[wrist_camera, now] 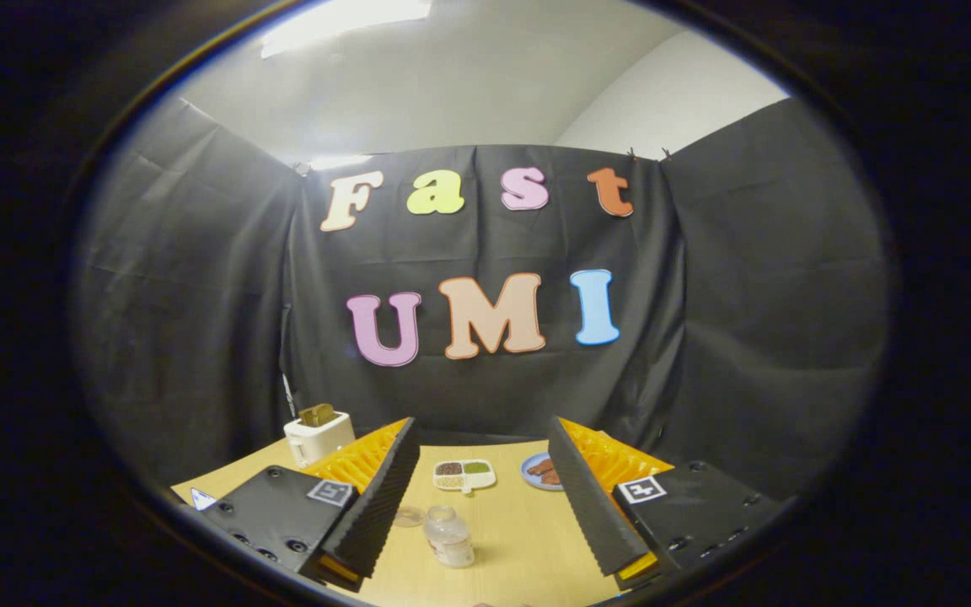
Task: Take the bottle from table, then pour the juice into the cup, finally place the bottle on the coaster
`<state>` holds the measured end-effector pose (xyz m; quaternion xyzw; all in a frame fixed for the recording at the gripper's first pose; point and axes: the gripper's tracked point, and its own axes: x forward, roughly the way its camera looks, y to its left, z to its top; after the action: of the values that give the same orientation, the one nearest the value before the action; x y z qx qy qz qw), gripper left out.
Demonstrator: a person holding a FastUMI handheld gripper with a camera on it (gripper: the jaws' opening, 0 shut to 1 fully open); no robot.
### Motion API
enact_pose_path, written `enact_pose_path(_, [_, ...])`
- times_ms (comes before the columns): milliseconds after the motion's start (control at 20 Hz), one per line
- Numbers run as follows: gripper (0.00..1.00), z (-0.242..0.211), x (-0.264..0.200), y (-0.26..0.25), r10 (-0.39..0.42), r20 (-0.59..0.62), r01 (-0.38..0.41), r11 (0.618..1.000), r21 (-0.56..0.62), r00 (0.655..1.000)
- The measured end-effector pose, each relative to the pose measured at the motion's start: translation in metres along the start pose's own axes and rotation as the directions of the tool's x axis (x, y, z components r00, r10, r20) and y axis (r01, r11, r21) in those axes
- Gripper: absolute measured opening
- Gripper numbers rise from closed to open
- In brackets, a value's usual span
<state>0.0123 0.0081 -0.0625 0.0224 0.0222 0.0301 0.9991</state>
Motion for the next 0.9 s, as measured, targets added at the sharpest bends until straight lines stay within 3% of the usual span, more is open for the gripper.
enact_pose_path(900, [0.97,-0.189,0.017,-0.012,-0.047,-0.156,0.057,0.997,0.059,0.987])
